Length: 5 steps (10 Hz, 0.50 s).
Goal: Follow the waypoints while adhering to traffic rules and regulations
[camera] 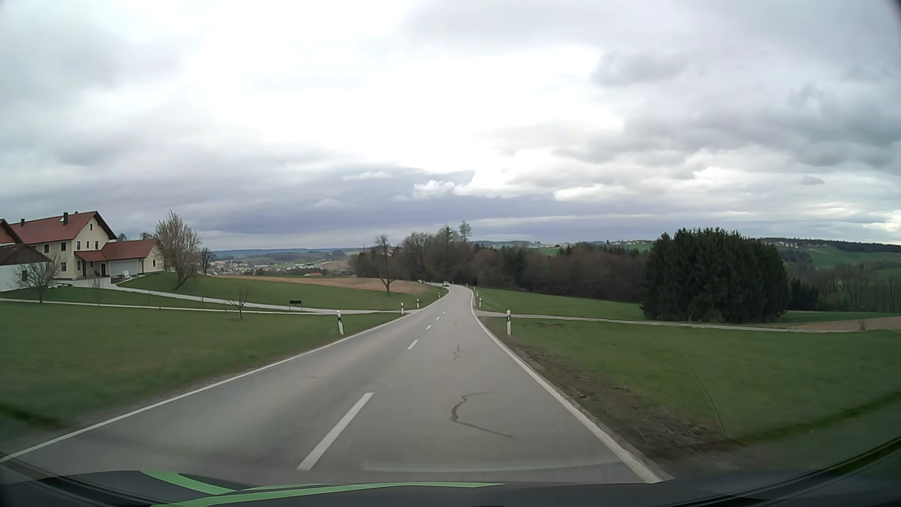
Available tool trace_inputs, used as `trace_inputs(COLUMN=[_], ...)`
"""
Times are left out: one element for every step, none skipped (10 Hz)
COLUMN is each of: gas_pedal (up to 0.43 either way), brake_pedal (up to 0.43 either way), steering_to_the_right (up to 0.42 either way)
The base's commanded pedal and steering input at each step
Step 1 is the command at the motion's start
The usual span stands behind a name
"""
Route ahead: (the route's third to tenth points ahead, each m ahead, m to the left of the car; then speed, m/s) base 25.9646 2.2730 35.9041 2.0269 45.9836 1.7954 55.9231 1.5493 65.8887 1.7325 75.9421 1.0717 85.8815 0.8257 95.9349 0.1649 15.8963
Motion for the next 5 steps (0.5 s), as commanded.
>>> trace_inputs(gas_pedal=[0.0, 0.0, 0.0, 0.0, 0.0], brake_pedal=[0.0, 0.0, 0.0, 0.0, 0.0], steering_to_the_right=[0.002, 0.002, 0.002, 0.003, 0.004])
